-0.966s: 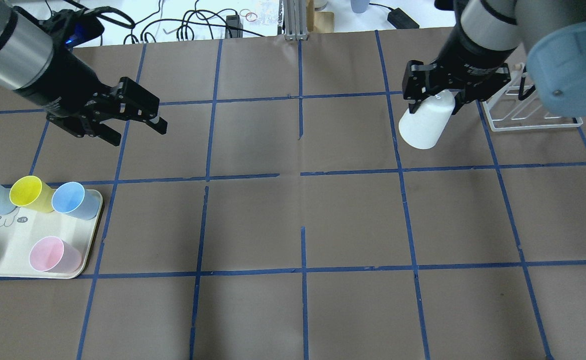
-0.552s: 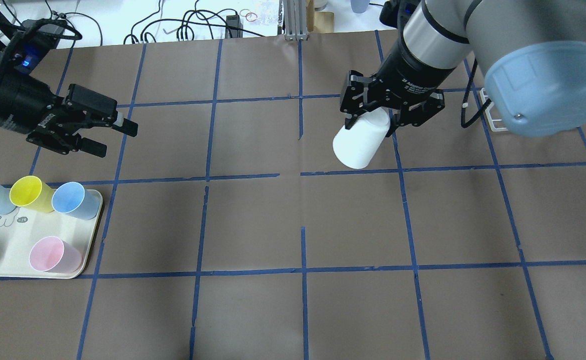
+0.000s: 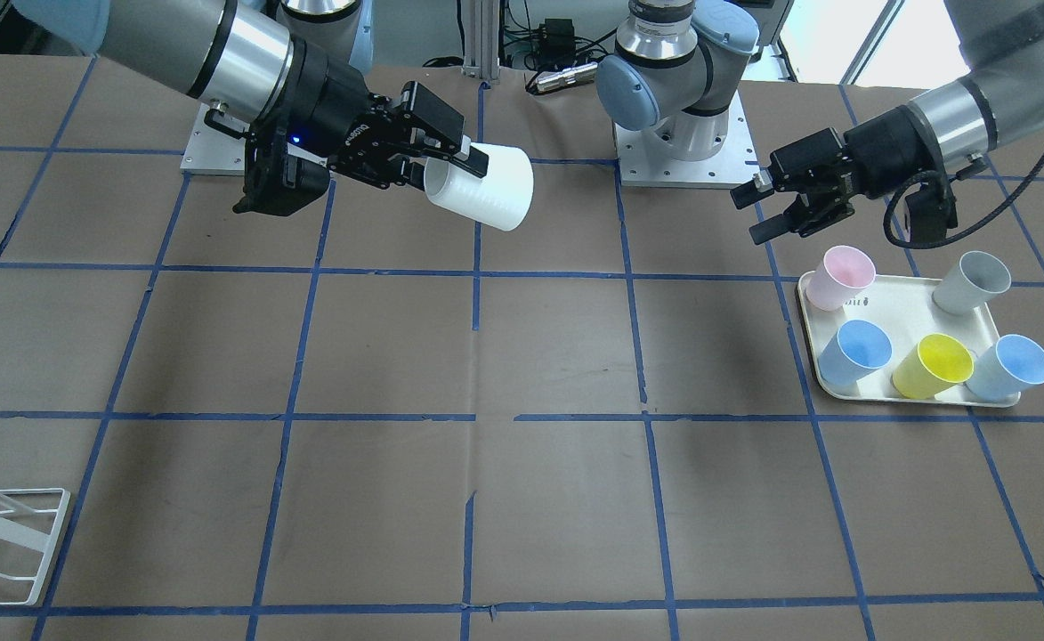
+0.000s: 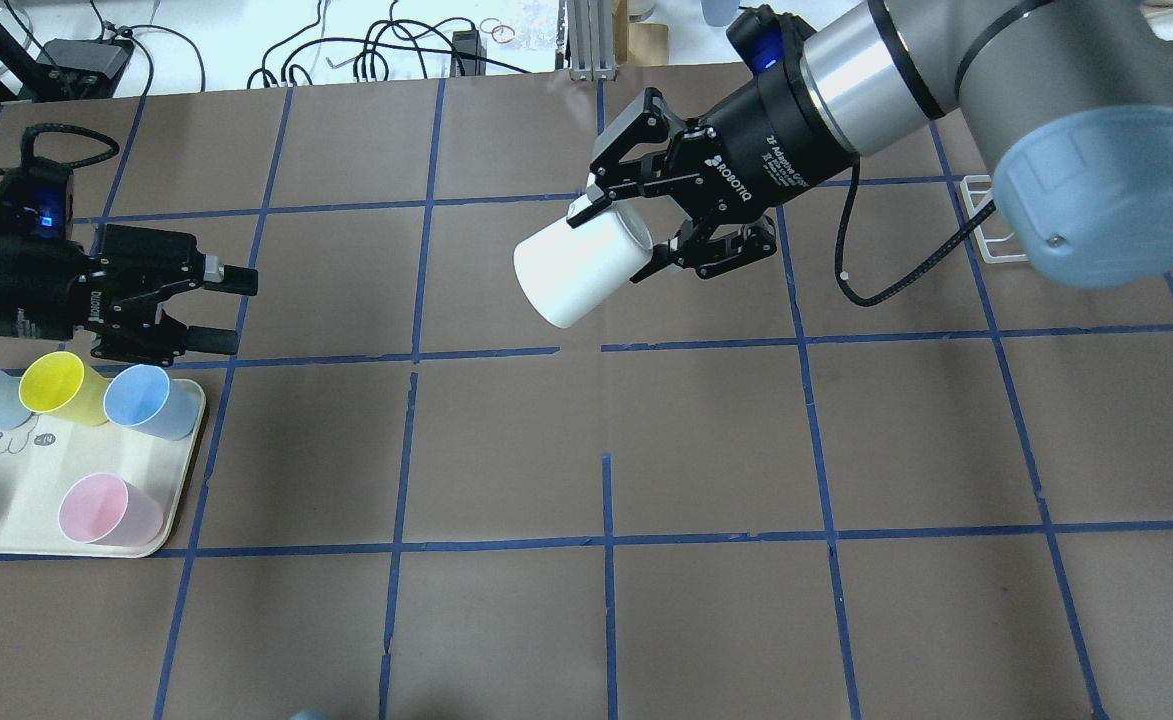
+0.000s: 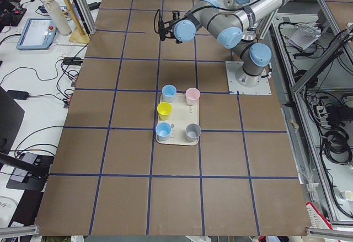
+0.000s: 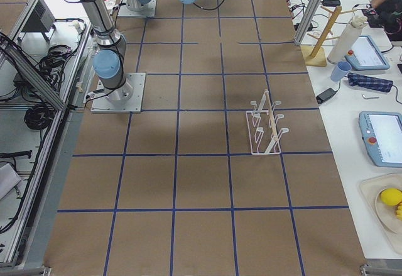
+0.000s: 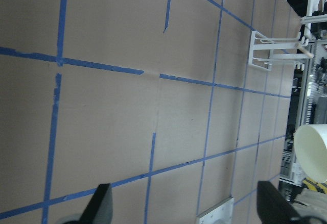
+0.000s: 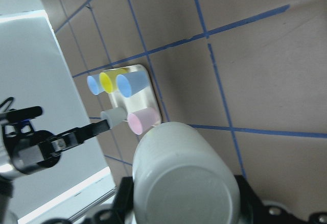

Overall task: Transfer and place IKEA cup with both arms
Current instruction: 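Carry the white cup to mid-table with the right gripper while the left approaches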

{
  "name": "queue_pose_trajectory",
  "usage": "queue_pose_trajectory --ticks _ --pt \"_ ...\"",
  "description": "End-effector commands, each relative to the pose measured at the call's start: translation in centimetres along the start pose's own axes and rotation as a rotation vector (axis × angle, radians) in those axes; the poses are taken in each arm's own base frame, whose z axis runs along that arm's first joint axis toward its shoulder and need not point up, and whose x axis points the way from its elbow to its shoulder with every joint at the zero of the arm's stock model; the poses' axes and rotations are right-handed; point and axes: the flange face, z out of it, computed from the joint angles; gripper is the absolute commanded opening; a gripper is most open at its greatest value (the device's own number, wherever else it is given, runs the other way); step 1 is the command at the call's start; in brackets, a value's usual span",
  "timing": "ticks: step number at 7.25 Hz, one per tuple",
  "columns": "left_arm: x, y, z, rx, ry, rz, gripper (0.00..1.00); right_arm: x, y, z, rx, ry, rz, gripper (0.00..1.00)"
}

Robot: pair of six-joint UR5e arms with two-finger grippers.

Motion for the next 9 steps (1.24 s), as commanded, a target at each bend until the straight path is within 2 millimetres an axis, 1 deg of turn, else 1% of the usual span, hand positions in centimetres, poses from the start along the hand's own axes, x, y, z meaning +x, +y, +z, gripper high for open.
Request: queue_pose_trajectory --ticks 1,2,3,4,5,6,7,9 --pt "0.4 1.2 4.4 -0.030 0.156 -0.062 1.00 2.9 -0.4 1.7 -0.087 -0.247 0.099 0.00" --pt "2.2 2.0 7.4 -0.086 0.170 -0.029 1.00 3.9 -0.4 2.5 -0.117 -0.332 0.123 0.00" --pt "3.1 2.4 8.8 -0.102 0.192 -0.017 1.00 5.3 -0.6 2.9 -0.130 -0.410 0.155 0.00" --pt "3.4 2.9 9.3 -0.113 0.197 -0.001 1.00 6.6 -0.7 3.4 -0.137 -0.445 0.177 0.00" --pt "3.9 3.5 10.4 -0.126 0.211 0.006 1.00 7.1 -0.7 3.8 -0.149 -0.484 0.199 0.00" --pt "5.5 3.8 12.1 -0.118 0.280 0.012 1.00 7.4 -0.7 4.0 -0.156 -0.492 0.218 0.00" --pt "6.4 4.4 13.5 -0.137 0.299 0.024 1.00 7.7 -0.7 4.2 -0.173 -0.507 0.260 0.00" --pt "6.5 3.7 13.9 -0.114 0.339 0.019 1.00 7.7 -0.6 4.2 -0.182 -0.527 0.282 0.00"
